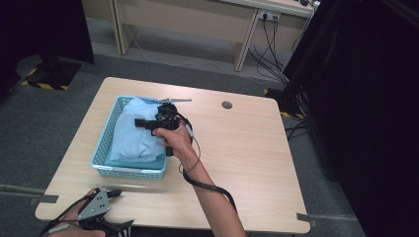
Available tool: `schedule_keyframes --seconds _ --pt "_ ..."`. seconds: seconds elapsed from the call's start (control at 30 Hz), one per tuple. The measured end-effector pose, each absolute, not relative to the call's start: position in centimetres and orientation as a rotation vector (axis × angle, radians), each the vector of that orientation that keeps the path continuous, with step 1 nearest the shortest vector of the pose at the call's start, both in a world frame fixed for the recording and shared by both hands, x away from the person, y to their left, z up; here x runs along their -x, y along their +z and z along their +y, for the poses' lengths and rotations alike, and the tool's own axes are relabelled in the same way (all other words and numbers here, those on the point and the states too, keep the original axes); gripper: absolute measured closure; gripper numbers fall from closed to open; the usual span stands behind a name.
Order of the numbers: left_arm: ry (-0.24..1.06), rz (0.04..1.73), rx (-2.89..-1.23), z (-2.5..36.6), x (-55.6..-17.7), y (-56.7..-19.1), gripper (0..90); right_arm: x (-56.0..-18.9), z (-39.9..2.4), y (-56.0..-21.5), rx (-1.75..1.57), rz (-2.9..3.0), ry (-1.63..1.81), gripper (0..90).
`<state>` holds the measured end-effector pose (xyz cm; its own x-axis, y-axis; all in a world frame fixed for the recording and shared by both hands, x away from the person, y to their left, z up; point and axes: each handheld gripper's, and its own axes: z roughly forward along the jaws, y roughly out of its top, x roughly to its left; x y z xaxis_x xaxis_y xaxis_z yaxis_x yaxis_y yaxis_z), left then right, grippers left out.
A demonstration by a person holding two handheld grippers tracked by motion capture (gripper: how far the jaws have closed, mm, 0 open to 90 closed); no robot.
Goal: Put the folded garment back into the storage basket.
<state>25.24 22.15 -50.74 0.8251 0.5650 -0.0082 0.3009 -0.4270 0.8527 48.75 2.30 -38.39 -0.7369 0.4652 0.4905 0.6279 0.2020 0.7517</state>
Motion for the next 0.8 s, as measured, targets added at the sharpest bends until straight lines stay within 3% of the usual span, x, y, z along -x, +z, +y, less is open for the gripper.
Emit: schedule_keyframes --seconds 0.8 --pt "0.345 0.636 -2.044 22.2 -25.2 -50.7 0.0 -50.0 5.1 -40.9 1.110 -2.318 -1.436 69.6"
